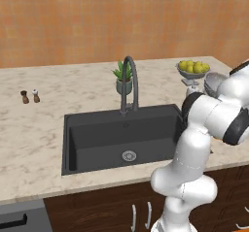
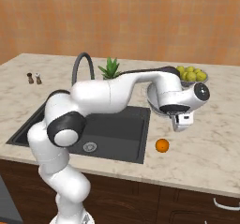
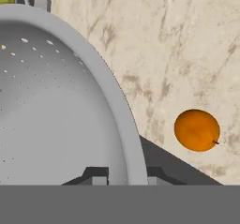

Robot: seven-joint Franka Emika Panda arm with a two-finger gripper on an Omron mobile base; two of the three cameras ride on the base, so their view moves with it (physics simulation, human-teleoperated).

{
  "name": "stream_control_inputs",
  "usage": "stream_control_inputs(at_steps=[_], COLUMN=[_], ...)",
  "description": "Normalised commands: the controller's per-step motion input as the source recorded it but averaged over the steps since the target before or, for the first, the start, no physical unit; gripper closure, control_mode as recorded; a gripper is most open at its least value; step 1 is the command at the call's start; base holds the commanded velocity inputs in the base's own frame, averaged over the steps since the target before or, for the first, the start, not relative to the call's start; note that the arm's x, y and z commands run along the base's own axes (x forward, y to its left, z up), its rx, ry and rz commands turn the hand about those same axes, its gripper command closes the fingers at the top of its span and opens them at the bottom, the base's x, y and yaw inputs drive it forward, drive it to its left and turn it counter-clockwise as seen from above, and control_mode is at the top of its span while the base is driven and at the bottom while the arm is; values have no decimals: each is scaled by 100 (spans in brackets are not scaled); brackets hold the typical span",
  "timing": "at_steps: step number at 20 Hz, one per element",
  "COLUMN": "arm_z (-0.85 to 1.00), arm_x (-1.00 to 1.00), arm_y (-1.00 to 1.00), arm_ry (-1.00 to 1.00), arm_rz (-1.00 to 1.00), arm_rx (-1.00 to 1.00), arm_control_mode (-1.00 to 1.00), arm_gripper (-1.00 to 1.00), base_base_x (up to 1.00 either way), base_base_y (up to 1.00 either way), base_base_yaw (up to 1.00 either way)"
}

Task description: Put the colander in the sink, put the orange in the colander, and turn on the sink faucet and pour water over the colander.

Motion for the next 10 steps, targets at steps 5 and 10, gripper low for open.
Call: stream_control_inputs(at_steps=[5,10], arm_z=[26,1], arm_x=[-18,-4], arm_y=[83,66], arm_ry=[4,3], arm_rz=[15,4], arm_rx=[-2,-2], arm_control_mode=[-100,-100], arm_gripper=[100,100], base_base_x=[0,0], base_base_y=[0,0], base_base_yaw=[0,0])
